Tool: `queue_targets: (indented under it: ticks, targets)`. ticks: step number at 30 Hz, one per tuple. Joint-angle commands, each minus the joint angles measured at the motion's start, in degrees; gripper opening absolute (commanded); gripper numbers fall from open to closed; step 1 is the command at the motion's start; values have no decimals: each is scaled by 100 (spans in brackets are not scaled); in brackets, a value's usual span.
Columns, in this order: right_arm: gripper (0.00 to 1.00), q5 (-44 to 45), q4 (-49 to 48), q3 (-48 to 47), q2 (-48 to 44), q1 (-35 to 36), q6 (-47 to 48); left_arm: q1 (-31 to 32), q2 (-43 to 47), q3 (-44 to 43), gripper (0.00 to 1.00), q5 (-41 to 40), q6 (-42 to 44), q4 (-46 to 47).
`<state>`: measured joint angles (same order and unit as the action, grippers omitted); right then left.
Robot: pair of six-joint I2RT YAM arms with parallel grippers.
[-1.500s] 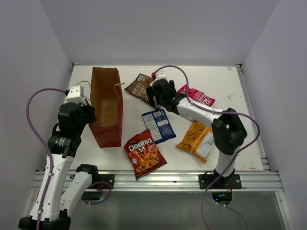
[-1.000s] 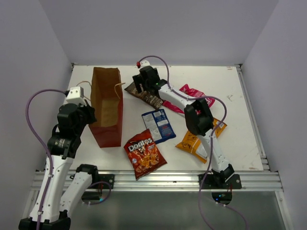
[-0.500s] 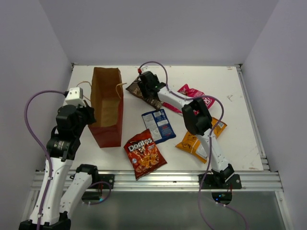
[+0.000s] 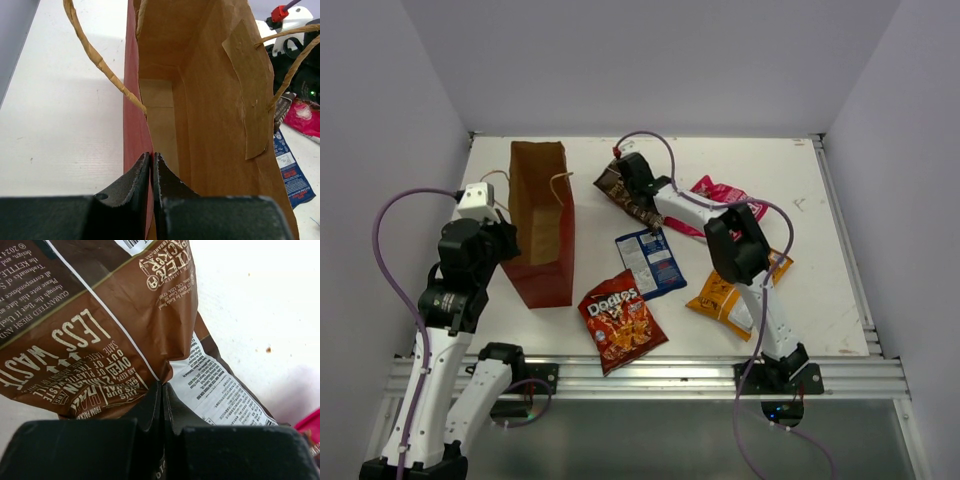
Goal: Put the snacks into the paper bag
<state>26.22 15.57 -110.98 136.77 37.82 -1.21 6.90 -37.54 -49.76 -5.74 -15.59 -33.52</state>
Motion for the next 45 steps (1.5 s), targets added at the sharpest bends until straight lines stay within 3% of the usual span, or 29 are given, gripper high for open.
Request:
queue_targets:
  ticks: [1,5,9,13,18,22,30,34,37,40,45]
  targets:
    - [0,357,218,269,-817,-56,77,14,-25,27,11,29,83,276]
    - [0,568,306,445,-1494,-47,286,14,-43,36,11,29,83,276]
    - [0,604,420,393,-2285,-47,280,14,-43,36,0,-32,83,267]
    - [0,420,631,68,-3058,-47,166,14,-61,36,0,-41,83,258]
    - [0,-668,333,32,-4034,-47,-537,14,-34,45,0,-50,83,258]
    - [0,-1705,-535,208,-4466,-38,-1134,14,-34,45,0,-33,74,258]
    - [0,-4218,-2504,260,-4115,-47,-3357,14,-17,63,0,-24,74,276]
    - [0,-4817,-4398,454,-3511,-38,-4789,14,-8,98,0,-15,74,311]
    - [0,-4915,-5542,411,-3018,32,-5992,14,-8,133,0,2,65,328]
    - [0,-4846,-6352,236,-2648,198,-6591,14,10,142,0,-6,65,337]
    - [0,-4617,-6445,-765,-1753,647,-6647,14,1,151,0,-15,74,337]
